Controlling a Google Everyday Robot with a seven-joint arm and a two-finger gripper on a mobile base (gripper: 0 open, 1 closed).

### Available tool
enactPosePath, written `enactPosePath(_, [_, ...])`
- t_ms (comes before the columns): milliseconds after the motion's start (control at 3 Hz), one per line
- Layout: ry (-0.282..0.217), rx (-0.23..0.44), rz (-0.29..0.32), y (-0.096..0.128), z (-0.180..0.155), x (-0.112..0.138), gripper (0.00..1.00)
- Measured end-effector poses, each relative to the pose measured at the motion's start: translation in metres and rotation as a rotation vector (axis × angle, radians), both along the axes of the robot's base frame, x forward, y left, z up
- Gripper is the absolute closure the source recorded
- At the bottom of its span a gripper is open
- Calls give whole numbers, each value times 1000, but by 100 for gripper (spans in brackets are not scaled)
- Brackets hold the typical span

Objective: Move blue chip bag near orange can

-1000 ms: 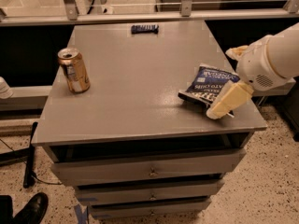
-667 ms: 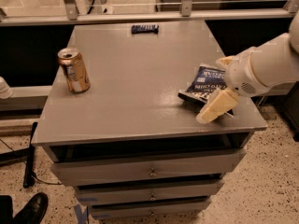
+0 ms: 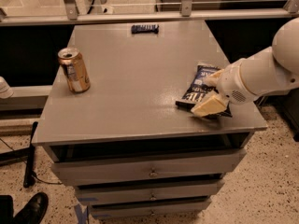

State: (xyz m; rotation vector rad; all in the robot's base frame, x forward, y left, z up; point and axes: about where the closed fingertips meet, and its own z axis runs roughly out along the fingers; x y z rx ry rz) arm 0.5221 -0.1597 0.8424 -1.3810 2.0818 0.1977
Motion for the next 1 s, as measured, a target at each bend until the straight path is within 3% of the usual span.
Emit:
enactPosePath(333, [-26, 1, 14, 5, 9, 10, 64])
enactPosePath(667, [-108, -17, 61, 18, 41, 34, 87])
enactPosePath(1000, [-201, -22, 143, 48, 77, 62, 100])
